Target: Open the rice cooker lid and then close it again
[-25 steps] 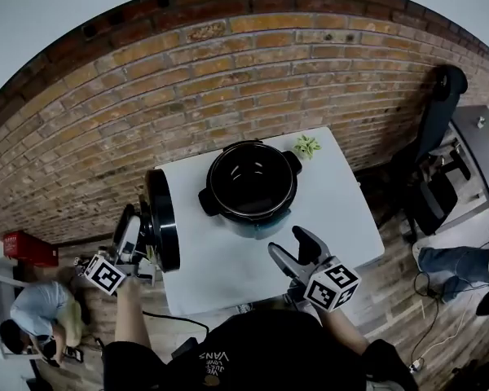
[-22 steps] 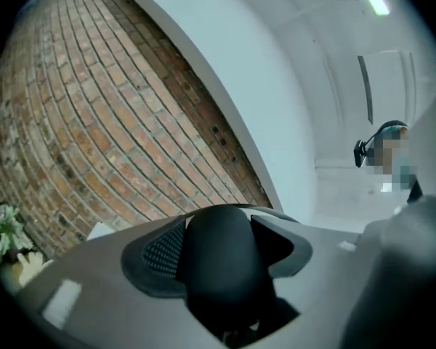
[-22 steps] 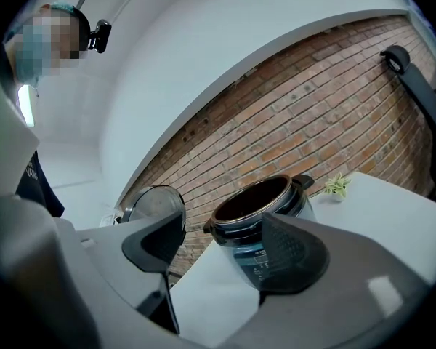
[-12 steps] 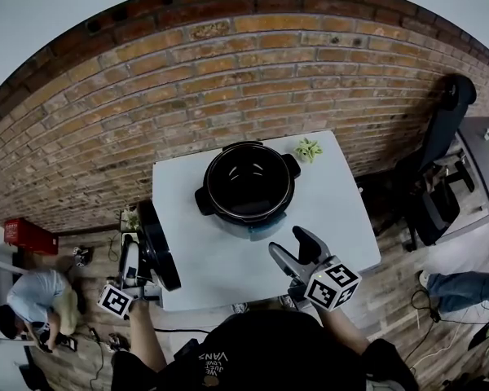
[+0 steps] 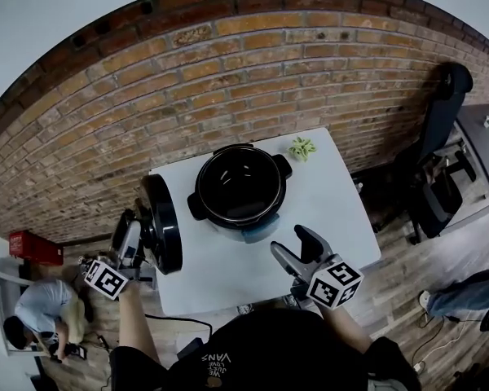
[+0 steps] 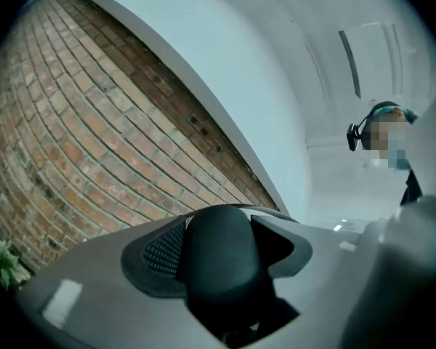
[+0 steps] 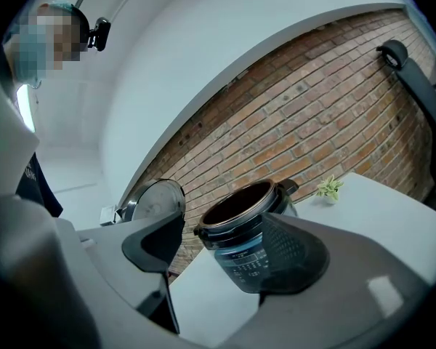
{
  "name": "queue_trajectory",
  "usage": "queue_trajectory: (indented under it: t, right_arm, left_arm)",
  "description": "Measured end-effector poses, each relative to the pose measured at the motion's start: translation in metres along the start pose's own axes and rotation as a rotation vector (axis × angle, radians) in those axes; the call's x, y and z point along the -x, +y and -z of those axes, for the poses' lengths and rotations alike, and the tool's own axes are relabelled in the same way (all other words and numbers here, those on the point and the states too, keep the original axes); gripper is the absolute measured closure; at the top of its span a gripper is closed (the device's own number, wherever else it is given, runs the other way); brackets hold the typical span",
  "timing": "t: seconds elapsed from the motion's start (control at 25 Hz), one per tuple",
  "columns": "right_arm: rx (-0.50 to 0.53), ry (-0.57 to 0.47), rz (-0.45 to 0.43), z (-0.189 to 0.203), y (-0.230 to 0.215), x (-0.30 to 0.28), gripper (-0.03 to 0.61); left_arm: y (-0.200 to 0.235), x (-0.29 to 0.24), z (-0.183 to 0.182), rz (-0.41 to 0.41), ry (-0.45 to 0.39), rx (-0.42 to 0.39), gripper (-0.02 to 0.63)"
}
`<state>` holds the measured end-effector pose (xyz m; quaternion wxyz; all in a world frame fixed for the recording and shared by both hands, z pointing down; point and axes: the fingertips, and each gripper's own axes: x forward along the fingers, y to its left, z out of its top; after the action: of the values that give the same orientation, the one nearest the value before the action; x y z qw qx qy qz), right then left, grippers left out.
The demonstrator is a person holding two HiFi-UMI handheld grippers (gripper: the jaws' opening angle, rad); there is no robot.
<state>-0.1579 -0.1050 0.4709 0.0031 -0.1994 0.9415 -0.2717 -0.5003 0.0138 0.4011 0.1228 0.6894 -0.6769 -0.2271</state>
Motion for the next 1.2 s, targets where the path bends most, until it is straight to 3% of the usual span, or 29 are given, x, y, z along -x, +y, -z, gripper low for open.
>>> queue_trajectory:
  t: [0.24, 0.48, 0.84, 1.2]
  right_arm:
    - [-0.023, -0.035, 0.059, -0.003, -0.013, 0.016, 0.244]
    - [-0.056, -0.086, 0.134, -0.003, -0.033, 0.041, 0.244]
    - [-0.101, -0.134, 0.22, 0.001, -0.057, 0.073, 0.244]
    - [-0.118, -0.156, 0.242, 0.001, -0.069, 0.084, 0.244]
  left_arm:
    - [-0.04, -0.086, 0.004, 0.176, 0.149, -0.106, 0.334]
    - [-0.079, -0.156, 0.04, 0.31, 0.327, -0.169, 0.334]
    - [-0.118, -0.213, 0.093, 0.445, 0.569, -0.372, 0.334]
    - [-0.134, -0.231, 0.137, 0.5, 0.698, -0.571, 0.334]
